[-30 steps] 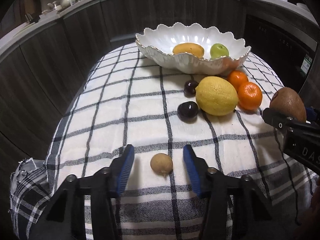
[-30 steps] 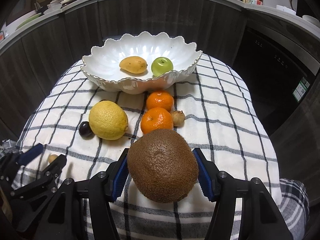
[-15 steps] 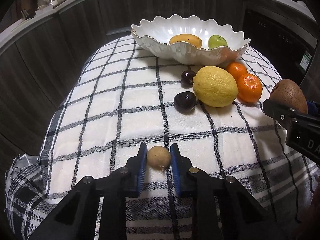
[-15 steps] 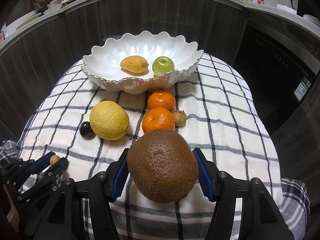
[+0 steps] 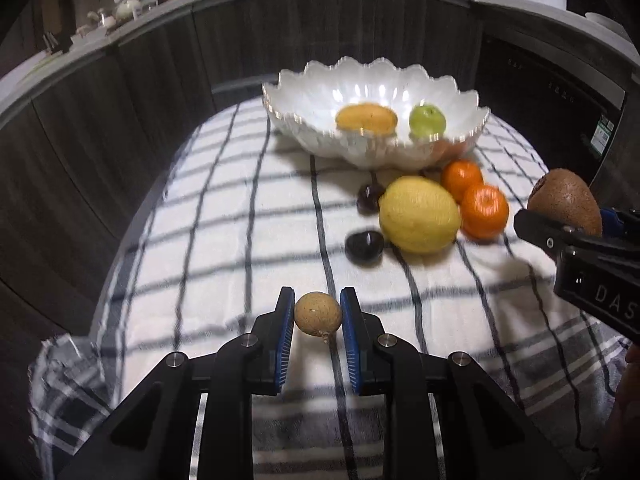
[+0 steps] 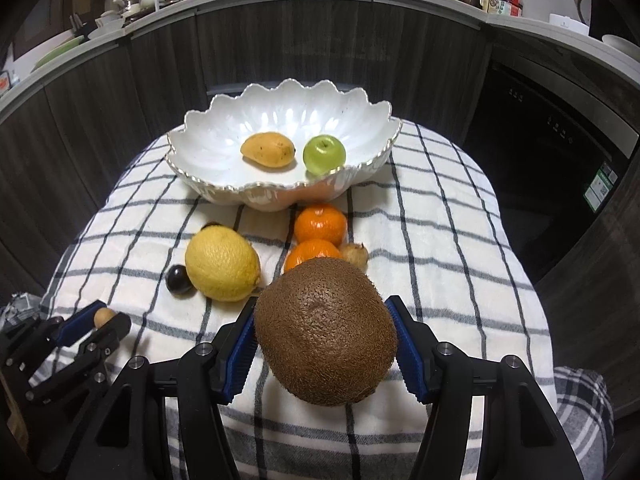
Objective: Organize fruits
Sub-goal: 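Carry the small brown fruit and kiwi over the bowl and release them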
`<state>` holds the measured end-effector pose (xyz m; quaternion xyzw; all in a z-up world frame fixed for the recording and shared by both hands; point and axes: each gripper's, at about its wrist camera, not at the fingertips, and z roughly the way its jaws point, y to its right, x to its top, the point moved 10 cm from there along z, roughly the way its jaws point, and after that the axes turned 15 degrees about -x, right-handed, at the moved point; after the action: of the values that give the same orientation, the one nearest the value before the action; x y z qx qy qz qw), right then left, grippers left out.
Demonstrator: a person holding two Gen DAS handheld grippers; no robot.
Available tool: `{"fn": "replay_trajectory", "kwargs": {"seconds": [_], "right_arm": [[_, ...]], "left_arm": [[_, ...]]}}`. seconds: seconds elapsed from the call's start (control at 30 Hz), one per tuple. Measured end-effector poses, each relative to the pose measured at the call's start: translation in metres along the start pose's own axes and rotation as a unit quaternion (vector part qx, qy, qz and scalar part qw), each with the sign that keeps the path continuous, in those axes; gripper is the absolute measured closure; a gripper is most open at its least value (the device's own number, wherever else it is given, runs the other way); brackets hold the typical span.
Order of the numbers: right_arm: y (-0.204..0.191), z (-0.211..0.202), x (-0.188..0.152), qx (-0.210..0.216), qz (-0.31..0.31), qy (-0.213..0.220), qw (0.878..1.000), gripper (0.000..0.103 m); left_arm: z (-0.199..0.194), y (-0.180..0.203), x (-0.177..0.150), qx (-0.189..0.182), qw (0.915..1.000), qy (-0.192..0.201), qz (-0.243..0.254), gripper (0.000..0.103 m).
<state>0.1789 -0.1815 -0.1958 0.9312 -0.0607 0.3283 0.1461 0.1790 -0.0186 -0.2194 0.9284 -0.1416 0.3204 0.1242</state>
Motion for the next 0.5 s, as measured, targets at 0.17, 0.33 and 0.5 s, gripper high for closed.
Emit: {"fn": "replay_trajectory", "kwargs": {"seconds": [0.17,0.33,0.5], "right_arm": [[0.002,-0.006,0.024,0.005,0.008,0.019,1.000,0.041],[0.005,-0.008,0.055,0.007,0.010,0.045,0.999,0.041],[0.008,0.001,0.084,0.007,0.008,0.062,0.998,0.041]], "left_arm": [[-0.005,0.000,0.036,0.001,0.9995,0.029,0.014,0.079],[-0.003,0.003,0.078,-0.006,0.9980,0.057,0.026,0.079],[0.003,0.006,0.120,-0.010,0.9955,0.083,0.046,0.079]]}}
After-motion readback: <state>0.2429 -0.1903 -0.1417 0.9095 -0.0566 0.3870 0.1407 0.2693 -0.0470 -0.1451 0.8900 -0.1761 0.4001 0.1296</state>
